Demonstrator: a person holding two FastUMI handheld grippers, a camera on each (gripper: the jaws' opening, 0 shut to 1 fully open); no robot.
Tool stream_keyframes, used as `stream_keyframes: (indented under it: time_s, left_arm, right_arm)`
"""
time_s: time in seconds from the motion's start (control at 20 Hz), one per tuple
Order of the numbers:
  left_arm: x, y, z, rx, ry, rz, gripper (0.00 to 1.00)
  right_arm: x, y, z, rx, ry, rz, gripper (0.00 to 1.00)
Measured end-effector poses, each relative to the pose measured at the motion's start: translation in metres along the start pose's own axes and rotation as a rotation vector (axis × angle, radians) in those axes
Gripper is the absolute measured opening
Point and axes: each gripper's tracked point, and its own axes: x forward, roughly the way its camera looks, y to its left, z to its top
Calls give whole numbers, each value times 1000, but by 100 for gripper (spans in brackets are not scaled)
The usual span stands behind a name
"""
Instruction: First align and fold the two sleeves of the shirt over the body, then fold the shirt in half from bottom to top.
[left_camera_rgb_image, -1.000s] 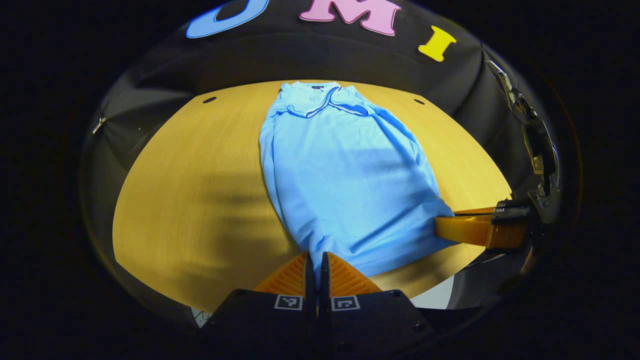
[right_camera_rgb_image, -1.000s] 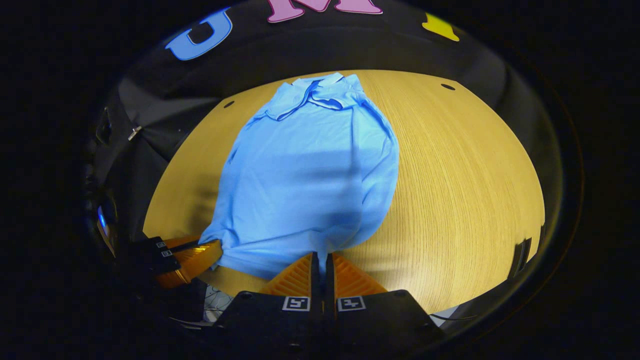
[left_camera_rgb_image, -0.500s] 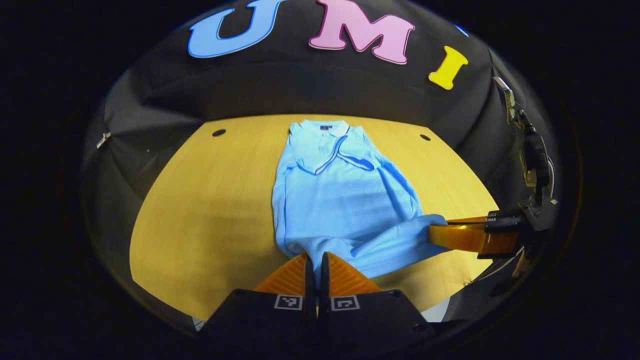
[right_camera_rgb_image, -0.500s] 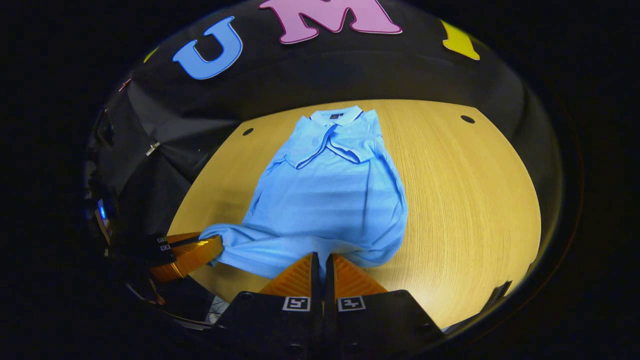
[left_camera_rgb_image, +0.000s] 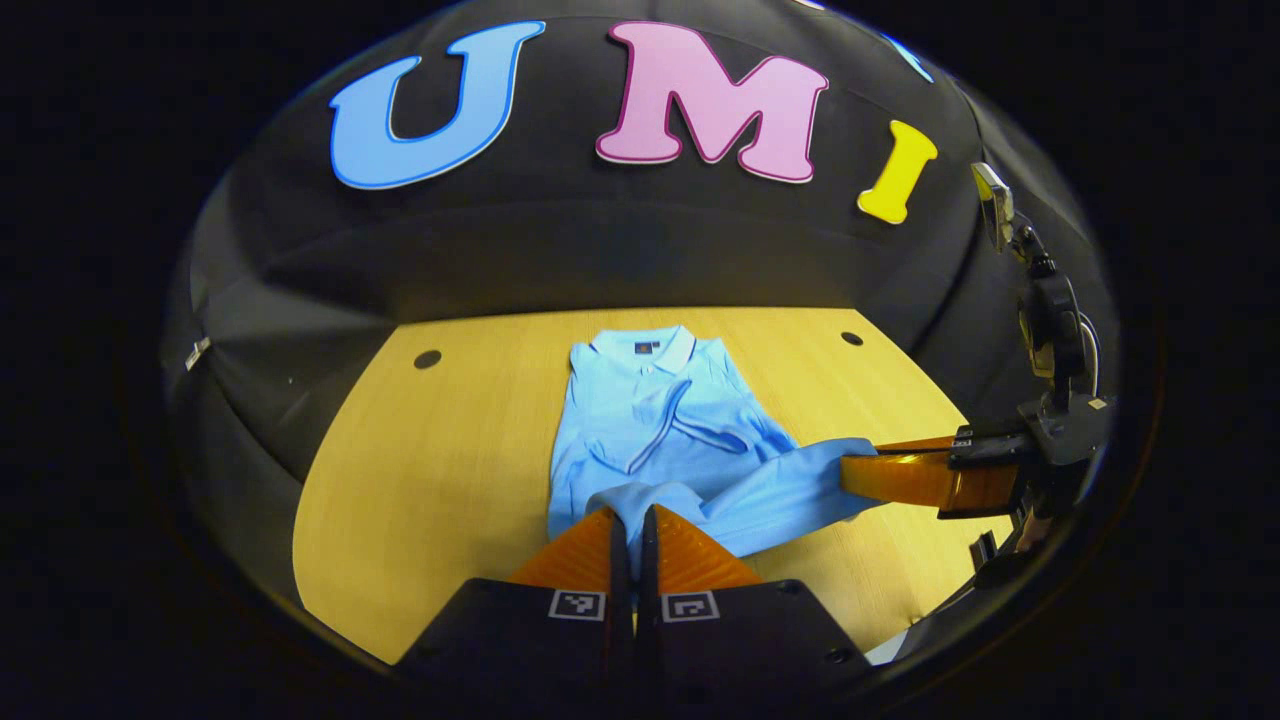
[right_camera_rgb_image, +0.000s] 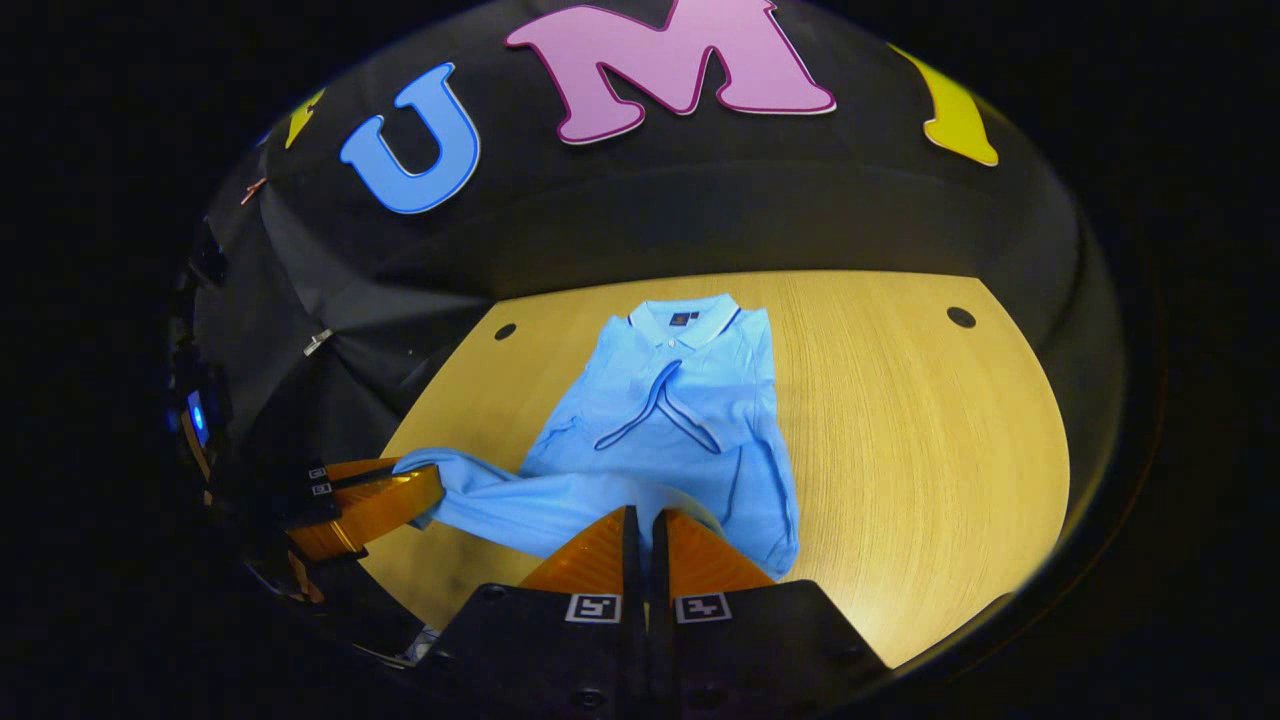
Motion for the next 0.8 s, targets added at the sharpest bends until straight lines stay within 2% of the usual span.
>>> stream_keyframes:
  time_s: [0.05, 0.1, 0.15, 0.4, 0.65, 0.8]
  left_arm:
    - [7, 4, 14, 0, -18, 6, 6]
    - [16, 6, 29, -11, -39, 9, 2]
    - [23, 7, 41, -21, -55, 6, 6]
    - [72, 26, 92, -13, -102, 24, 6]
    - [135, 43, 121, -7, -118, 28, 6]
    - [182, 52, 136, 34, -116, 50, 6]
  right_arm:
    - [7, -2, 14, -9, -12, 3, 5]
    - [13, -4, 27, -13, -27, 6, 5]
    - [21, -5, 42, -20, -43, 11, 5]
    - [64, -15, 101, -53, -104, 26, 5]
    - [119, -37, 135, -102, -126, 13, 5]
    - [155, -49, 151, -102, -127, 9, 5]
